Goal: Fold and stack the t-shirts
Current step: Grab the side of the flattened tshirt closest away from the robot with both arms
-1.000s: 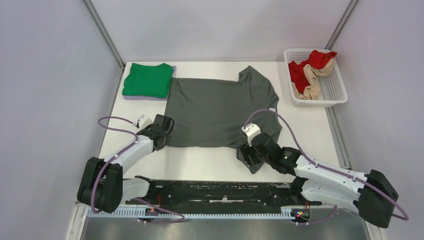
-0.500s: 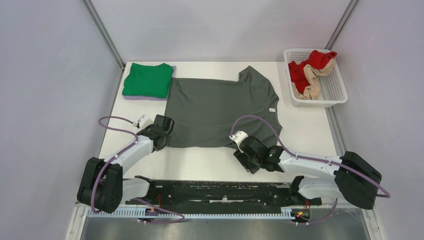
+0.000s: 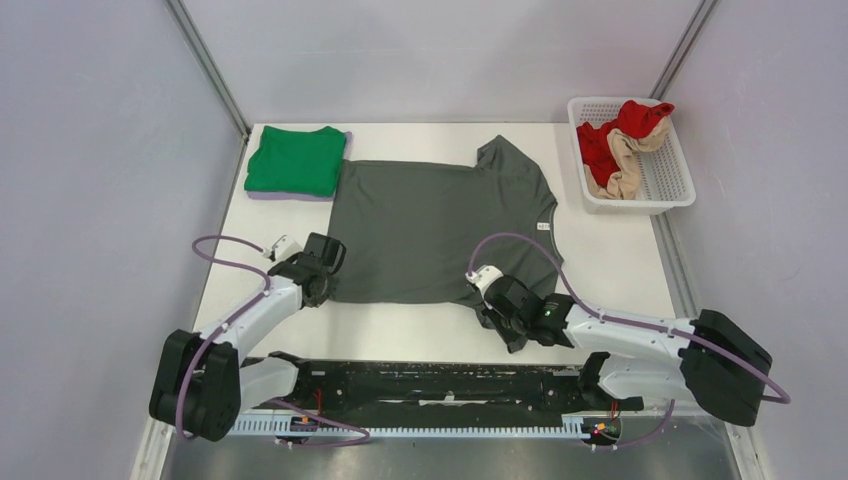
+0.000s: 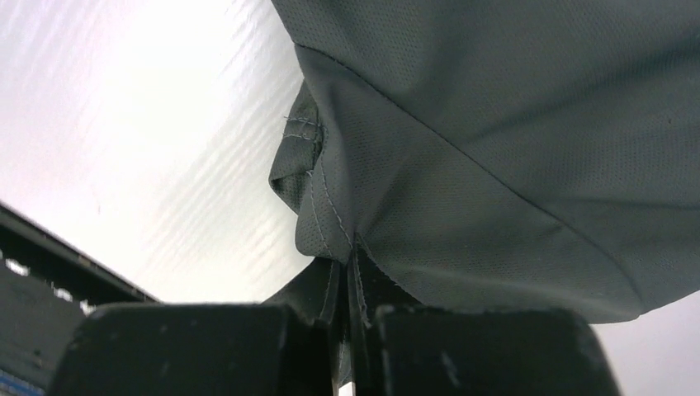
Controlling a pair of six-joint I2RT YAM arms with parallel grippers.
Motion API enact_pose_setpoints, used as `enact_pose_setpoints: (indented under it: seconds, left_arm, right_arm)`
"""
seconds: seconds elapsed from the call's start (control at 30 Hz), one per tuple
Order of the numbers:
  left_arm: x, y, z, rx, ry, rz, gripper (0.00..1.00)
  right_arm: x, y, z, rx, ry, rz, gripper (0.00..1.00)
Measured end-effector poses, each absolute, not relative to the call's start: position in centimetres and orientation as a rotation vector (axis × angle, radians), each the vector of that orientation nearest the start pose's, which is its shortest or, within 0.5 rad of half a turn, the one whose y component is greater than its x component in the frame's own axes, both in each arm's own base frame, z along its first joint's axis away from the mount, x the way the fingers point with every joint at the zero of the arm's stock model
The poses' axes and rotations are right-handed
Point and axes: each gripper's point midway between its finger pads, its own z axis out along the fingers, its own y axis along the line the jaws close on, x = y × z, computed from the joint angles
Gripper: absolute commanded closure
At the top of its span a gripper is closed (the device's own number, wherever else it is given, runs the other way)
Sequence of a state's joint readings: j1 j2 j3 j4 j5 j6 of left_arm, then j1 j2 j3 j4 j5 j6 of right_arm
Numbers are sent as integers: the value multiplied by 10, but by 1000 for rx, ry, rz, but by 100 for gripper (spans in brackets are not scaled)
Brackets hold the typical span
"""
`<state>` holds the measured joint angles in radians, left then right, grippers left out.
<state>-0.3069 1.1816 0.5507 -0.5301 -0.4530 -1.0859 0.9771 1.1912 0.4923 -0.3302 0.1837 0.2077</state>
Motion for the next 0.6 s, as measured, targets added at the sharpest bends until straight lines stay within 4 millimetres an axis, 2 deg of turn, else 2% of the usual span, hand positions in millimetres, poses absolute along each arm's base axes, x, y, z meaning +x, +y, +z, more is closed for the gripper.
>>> enact_pose_setpoints:
  seconds: [0.13, 0.3, 0.37, 0.47, 0.6]
  left_arm:
    - [219, -27, 31, -1079, 2328, 105, 98]
    - [183, -26, 18, -1083, 2403, 93, 98]
    - [174, -26, 20, -1083, 2406, 70, 98]
    - [176, -26, 33, -1078, 2353, 6, 98]
    - [176, -29, 39, -1075, 2343, -32, 98]
  right_arm:
    - [132, 175, 13, -943, 2467, 258, 100]
    - [96, 168, 14, -993, 2514, 341, 100]
    - [86, 166, 14, -997, 2522, 372, 100]
    - [83, 160, 13, -972, 2538, 353, 100]
    - [92, 150, 12, -935, 2552, 245, 100]
